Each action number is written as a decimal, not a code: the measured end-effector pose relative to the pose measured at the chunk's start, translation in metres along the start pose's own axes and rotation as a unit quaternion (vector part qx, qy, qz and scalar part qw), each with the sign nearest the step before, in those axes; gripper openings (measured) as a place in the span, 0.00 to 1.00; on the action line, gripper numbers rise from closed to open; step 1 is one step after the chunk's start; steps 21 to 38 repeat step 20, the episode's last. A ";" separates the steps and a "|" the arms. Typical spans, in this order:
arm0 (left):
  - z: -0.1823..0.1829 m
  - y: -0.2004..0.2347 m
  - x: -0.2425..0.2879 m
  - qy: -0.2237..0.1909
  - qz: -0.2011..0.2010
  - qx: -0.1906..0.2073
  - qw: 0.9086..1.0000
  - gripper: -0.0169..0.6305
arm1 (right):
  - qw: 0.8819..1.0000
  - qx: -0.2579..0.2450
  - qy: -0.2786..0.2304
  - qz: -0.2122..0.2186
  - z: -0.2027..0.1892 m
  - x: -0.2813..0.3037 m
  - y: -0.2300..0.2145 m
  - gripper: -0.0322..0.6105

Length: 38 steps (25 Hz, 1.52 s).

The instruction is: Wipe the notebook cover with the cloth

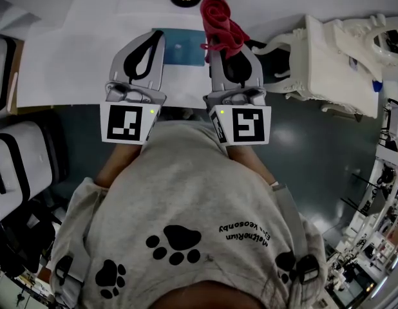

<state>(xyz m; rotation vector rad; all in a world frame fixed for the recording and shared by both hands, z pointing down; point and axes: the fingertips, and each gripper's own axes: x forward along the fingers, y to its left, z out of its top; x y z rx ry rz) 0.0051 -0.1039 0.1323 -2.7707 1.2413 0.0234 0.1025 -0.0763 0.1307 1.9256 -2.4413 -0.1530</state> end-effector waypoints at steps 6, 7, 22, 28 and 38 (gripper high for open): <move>0.001 -0.010 0.003 0.001 -0.005 0.006 1.000 0.02 | 1.000 0.003 -0.006 0.001 0.002 -0.007 -0.005 0.12; 0.001 -0.011 0.003 0.000 -0.004 0.005 1.000 0.02 | 1.000 0.003 -0.007 0.002 0.002 -0.008 -0.006 0.12; 0.006 -0.040 0.000 -0.011 0.019 0.019 1.000 0.02 | 1.000 0.007 -0.017 0.022 -0.004 -0.027 -0.022 0.12; 0.006 -0.040 0.000 -0.011 0.019 0.019 1.000 0.02 | 1.000 0.007 -0.017 0.022 -0.004 -0.027 -0.022 0.12; 0.006 -0.040 0.000 -0.011 0.019 0.019 1.000 0.02 | 1.000 0.007 -0.017 0.022 -0.004 -0.027 -0.022 0.12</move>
